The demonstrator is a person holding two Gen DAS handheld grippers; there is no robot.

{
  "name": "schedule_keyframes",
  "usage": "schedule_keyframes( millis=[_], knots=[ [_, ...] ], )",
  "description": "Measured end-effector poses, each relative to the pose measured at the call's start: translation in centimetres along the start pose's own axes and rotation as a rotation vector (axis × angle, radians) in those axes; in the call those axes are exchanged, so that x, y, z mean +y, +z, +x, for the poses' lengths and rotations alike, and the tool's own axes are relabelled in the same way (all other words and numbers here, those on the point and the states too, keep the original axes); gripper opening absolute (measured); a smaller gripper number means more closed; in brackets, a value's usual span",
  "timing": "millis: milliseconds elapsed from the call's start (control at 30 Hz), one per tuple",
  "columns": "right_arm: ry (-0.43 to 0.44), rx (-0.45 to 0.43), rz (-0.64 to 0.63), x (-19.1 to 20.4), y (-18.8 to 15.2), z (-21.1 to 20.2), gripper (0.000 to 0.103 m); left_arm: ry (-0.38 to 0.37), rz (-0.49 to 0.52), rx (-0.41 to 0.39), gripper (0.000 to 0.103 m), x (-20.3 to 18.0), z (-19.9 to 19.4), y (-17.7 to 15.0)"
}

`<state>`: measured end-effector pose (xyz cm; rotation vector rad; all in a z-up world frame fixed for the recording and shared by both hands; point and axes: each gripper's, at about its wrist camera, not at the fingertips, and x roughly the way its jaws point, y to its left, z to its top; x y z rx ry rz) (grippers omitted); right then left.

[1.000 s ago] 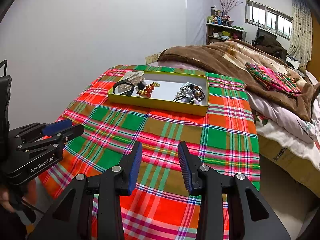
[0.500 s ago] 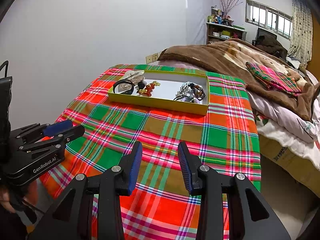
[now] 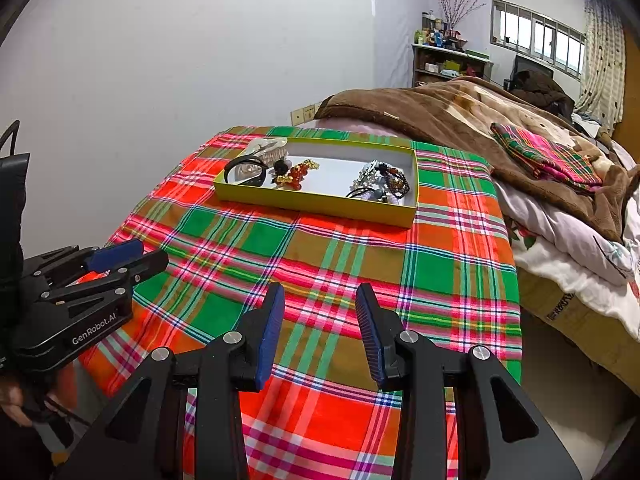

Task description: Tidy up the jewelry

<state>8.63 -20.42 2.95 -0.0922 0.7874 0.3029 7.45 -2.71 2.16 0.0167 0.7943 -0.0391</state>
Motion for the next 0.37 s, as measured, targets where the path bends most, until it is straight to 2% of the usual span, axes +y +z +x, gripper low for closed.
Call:
schedule_keyframes(
  millis=[367],
  knots=[
    [-0.002,0.0,0.0,-0.22,-0.33,0.12,0.038,-0.016,-0.01,0.007,0.034,0.22,0.57,-0.12]
  ],
)
